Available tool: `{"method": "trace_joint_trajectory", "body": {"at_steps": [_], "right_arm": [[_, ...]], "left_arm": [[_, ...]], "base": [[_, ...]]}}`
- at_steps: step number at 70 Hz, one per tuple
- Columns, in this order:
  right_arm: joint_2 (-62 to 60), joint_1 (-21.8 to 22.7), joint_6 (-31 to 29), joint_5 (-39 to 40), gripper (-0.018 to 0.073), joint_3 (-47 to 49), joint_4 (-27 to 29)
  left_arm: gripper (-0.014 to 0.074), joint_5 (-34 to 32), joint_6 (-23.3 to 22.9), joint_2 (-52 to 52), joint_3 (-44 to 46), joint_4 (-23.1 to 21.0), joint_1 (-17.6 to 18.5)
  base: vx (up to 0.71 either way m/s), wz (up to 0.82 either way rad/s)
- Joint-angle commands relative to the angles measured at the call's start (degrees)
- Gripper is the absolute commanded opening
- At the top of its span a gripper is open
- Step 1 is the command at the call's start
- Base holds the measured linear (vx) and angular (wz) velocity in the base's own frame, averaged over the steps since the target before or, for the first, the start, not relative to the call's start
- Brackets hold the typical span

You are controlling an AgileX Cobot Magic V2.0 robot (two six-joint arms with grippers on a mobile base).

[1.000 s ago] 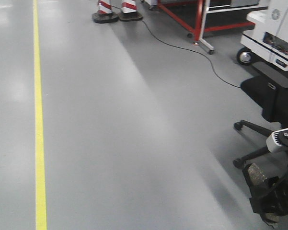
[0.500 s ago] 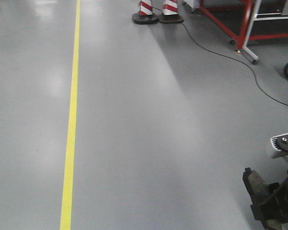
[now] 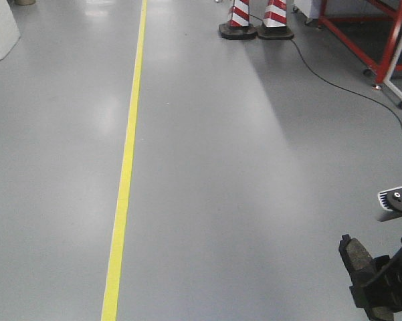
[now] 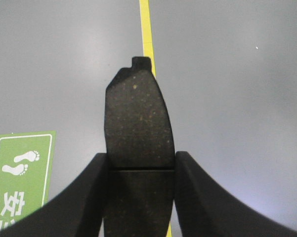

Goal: Move and align brake pads A on conveyor
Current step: 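Drive along the yellow floor line holding both pads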

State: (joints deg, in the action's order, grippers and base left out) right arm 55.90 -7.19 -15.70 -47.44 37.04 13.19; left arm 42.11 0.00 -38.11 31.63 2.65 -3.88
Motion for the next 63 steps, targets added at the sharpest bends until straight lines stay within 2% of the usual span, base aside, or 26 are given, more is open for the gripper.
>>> {"method": "trace_joint_trajectory", "body": {"at_steps": [1,63], "right_arm": [[-0.9,0.0,-0.4,2.3,0.0,1.6,0.7],[-0.9,0.0,-0.4,0.6,0.0,1.6,0.7]], "left_arm": [[0.012,-4.2,0.0,0.2,1.6,-0.1,0.1],[0.012,-4.3,0.0,0.2,1.6,-0.1,0.1]], "base": [[0.34,0.16],[0.45,0.06]]}}
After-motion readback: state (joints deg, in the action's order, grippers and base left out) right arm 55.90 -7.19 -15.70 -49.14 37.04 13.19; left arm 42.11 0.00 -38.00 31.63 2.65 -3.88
